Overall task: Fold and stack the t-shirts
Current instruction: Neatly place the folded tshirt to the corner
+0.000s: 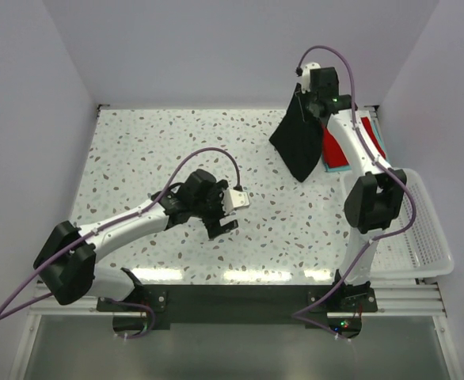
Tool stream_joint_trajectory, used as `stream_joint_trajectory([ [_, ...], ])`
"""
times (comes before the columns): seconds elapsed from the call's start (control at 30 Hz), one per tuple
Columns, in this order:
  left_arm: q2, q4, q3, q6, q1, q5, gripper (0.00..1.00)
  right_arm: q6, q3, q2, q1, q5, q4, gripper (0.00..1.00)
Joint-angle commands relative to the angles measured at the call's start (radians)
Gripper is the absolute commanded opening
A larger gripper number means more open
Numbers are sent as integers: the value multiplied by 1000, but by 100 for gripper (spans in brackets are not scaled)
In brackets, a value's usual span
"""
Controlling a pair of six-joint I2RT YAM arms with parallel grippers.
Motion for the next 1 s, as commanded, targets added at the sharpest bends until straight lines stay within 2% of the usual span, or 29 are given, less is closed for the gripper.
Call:
stream_joint_trajectory([
  [0.0, -44, -5, -4, 1, 8, -9, 100, -40, 81, -8, -15, 42, -18, 0],
  [0.97, -17, -23, 25, 15, 8, -28, 100, -8, 159, 7, -130, 14, 26, 0],
])
